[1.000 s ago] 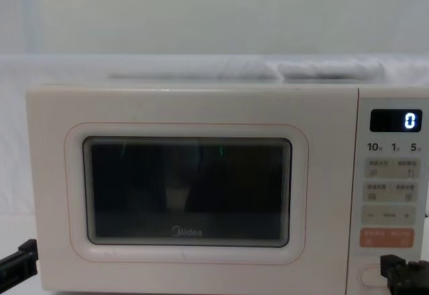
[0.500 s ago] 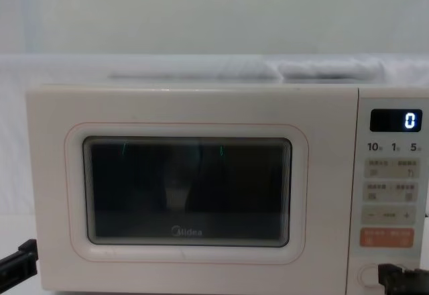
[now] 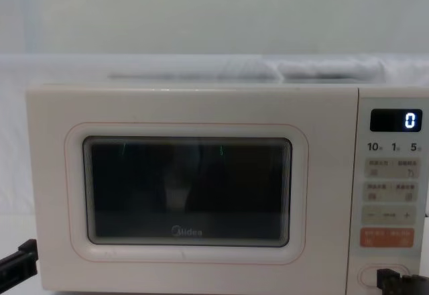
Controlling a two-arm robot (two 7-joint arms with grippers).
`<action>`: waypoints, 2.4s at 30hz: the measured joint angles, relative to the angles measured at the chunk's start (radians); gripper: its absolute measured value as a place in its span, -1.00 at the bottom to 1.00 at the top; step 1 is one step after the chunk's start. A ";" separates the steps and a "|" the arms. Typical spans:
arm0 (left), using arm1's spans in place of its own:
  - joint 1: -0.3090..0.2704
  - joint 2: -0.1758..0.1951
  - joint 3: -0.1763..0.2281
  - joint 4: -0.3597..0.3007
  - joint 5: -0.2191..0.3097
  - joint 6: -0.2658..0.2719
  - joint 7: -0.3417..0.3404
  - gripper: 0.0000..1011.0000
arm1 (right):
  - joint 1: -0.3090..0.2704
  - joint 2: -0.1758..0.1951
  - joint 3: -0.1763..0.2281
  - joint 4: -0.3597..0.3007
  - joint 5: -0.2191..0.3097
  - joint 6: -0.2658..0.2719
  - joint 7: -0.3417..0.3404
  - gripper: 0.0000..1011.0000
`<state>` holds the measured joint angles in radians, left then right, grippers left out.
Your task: Press the button to open the microwave door with one hand; close the microwave door with the other hand.
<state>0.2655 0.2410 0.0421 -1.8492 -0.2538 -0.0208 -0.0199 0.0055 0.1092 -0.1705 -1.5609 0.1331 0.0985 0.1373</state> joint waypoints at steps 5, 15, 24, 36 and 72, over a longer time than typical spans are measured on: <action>0.000 0.000 0.000 0.000 0.000 0.000 0.000 0.98 | 0.018 -0.011 -0.003 0.028 0.002 -0.014 0.000 -1.00; 0.000 0.000 0.000 0.000 0.000 0.000 0.000 0.98 | 0.044 -0.025 0.002 0.074 0.009 -0.024 -0.004 -1.00; 0.000 0.000 0.000 0.000 0.000 0.000 0.000 0.98 | 0.064 -0.030 0.009 0.102 0.013 -0.033 -0.008 -1.00; 0.000 0.000 0.000 0.000 0.000 0.000 0.000 0.98 | 0.079 -0.037 0.020 0.127 0.012 -0.041 -0.023 -1.00; 0.000 0.000 0.000 0.000 0.000 0.000 0.000 0.98 | 0.136 -0.077 0.002 0.202 -0.013 -0.067 -0.030 -1.00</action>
<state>0.2655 0.2409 0.0421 -1.8492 -0.2538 -0.0208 -0.0199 0.1417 0.0319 -0.1686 -1.3593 0.1200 0.0319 0.1073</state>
